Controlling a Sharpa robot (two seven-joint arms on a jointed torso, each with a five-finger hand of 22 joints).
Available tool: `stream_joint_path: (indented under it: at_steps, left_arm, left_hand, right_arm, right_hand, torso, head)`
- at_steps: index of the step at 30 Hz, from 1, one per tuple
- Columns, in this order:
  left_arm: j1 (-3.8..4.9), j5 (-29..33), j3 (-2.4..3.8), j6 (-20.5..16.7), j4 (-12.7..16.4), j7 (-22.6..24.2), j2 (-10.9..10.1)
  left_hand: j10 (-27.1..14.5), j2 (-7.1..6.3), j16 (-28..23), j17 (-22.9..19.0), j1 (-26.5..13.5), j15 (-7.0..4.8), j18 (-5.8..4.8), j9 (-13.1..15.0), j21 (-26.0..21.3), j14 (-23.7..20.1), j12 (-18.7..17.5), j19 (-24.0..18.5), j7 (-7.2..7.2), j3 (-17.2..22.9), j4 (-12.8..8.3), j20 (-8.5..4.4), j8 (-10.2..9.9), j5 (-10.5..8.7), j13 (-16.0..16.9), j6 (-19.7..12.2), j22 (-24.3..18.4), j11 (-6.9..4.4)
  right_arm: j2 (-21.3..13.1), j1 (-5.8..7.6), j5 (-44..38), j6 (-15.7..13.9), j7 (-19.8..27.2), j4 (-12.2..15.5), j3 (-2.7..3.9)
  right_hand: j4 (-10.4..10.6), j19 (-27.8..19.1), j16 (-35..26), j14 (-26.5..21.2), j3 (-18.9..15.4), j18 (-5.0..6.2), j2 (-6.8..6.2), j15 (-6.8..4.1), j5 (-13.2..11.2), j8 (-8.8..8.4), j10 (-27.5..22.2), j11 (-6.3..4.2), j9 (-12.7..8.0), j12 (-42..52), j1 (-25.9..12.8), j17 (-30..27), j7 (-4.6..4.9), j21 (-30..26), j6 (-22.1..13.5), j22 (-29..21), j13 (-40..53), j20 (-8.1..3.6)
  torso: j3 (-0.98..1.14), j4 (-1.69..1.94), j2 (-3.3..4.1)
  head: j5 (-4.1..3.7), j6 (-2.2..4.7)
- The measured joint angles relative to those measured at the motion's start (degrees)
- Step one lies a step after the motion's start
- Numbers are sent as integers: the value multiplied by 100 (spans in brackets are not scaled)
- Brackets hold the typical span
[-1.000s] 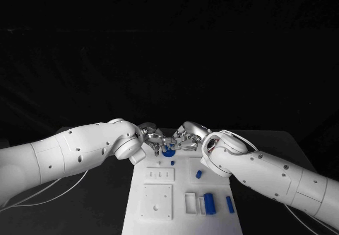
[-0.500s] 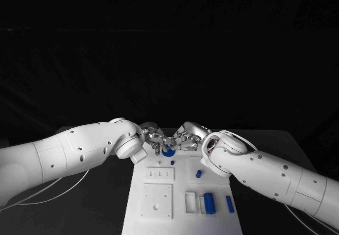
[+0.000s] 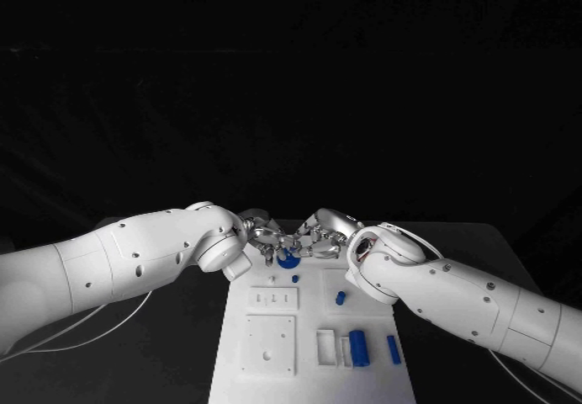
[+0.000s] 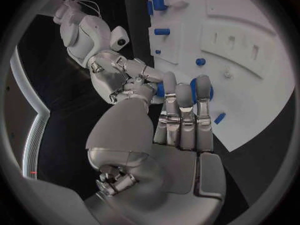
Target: Assemble the parts on the task board
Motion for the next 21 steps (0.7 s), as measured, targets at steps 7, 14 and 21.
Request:
stream_joint_path:
  at_steps: [7,14,21]
  left_arm:
    - [-8,-11,0,-96,107,-73,-127]
    - [-40,-55,-11,-239,262,-200,-302]
    - [-93,-195,-43,-336,419,-348,-477]
  left_hand:
    - [31,-142,44,62,-203,-55,-1,279,0,121,23,103,52,133,-134,-61,-4,417,32,52,109,-27]
    - [19,-184,66,148,-297,-95,-1,321,-39,199,159,193,83,231,-231,-110,-5,444,125,84,278,-61]
    - [29,-218,134,256,-415,-128,0,366,-67,313,371,309,122,344,-392,-145,-5,517,215,124,476,-93]
  right_arm:
    - [-295,-20,161,17,36,92,38]
    - [-729,-144,557,297,169,210,228]
    - [-1090,-197,901,454,333,234,435]
  right_hand:
    - [161,-12,-91,-54,-273,85,-6,54,168,0,-136,33,0,-66,128,-67,58,-181,-156,0,-117,12]
    - [53,0,-169,-109,-313,89,25,66,351,0,-225,41,0,-120,158,-144,65,-443,-204,0,-226,41]
    - [23,0,-312,-162,-251,89,104,56,605,0,-410,20,0,-501,123,-269,54,-522,-197,0,-600,41]
  torso:
    - [5,-2,-6]
    - [24,-7,-16]
    - [40,-29,-48]
  head:
    - [26,-5]
    - [75,-41]
    - [119,-107]
